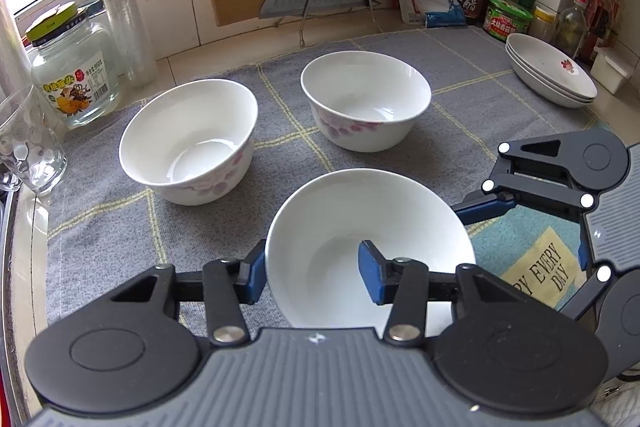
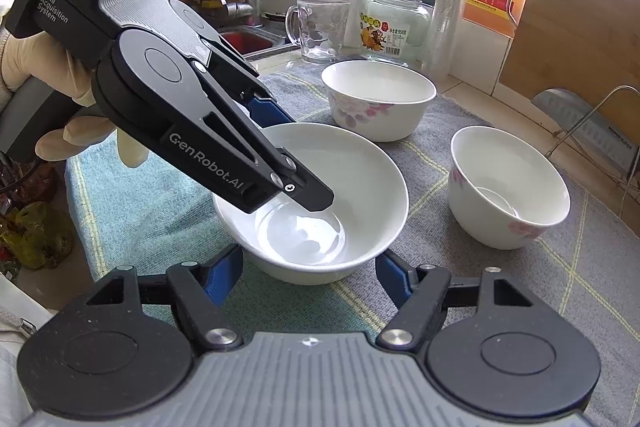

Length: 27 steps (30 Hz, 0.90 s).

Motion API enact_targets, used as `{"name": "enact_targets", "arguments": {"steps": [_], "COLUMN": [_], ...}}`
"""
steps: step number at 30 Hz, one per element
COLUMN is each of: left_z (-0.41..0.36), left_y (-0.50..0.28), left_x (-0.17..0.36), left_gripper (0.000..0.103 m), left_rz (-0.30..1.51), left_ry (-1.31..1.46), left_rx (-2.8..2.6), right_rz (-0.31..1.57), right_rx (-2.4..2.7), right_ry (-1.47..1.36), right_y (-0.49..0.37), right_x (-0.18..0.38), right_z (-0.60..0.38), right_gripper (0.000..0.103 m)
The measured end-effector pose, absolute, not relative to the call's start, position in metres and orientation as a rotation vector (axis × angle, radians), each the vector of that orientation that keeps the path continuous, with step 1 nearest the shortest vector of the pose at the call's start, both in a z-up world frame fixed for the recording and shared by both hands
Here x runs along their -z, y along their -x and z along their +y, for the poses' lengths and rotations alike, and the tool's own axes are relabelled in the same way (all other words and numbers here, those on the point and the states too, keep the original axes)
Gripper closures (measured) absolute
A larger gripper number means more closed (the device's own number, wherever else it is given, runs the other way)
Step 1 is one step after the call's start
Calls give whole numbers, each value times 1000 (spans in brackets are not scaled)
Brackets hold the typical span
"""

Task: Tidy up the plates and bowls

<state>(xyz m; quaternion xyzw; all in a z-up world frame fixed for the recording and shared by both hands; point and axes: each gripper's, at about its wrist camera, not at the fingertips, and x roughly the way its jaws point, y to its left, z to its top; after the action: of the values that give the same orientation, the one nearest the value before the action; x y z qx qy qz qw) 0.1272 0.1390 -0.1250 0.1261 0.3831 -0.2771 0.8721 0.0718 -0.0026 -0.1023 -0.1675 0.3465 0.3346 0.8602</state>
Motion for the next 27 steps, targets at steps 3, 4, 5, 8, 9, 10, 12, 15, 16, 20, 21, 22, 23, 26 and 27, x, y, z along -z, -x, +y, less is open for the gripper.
{"name": "enact_targets", "arguments": {"steps": [3,4,5,8,9,10,12,15,16,20,21,22,23,26,27], "left_z": [138,137,136,130,128,126,119,107,103,85,80,75,70,54,49], "left_y": [-126,-126,-125,-125,-125,-124,-123,-122,-122,-121,-120,-119,-119,-117,-116], "left_x": [123,123,122,120,120,119,118,116,116,115,114,114,114,113,113], "left_gripper": [57,57,57,57,57,57,57,57,57,57,57,57,57,57,57], "left_rz": [792,790,788,782,780,778,774,767,765,760,757,754,752,744,743], "left_ry": [-272,-275,-278,-283,-284,-285,-286,-292,-294,-306,-310,-315,-317,-327,-329], "left_rx": [588,593,597,609,612,617,627,646,652,682,692,701,709,738,746], "right_rz": [729,728,729,729,729,727,727,729,731,738,740,742,743,749,750], "right_rx": [-696,-695,-693,-688,-685,-680,-669,-652,-644,-614,-607,-597,-589,-561,-553], "right_ry": [361,365,366,364,364,367,371,369,367,364,362,361,360,356,355], "right_y": [-71,-71,-71,-69,-68,-67,-65,-63,-62,-57,-56,-55,-54,-49,-48], "right_x": [102,101,100,97,95,94,92,88,87,83,83,82,81,79,78], "right_z": [-3,-4,-5,-11,-12,-15,-20,-30,-35,-52,-56,-61,-65,-80,-85], "right_gripper": [26,26,26,26,26,26,26,26,26,26,26,26,26,26,26]}}
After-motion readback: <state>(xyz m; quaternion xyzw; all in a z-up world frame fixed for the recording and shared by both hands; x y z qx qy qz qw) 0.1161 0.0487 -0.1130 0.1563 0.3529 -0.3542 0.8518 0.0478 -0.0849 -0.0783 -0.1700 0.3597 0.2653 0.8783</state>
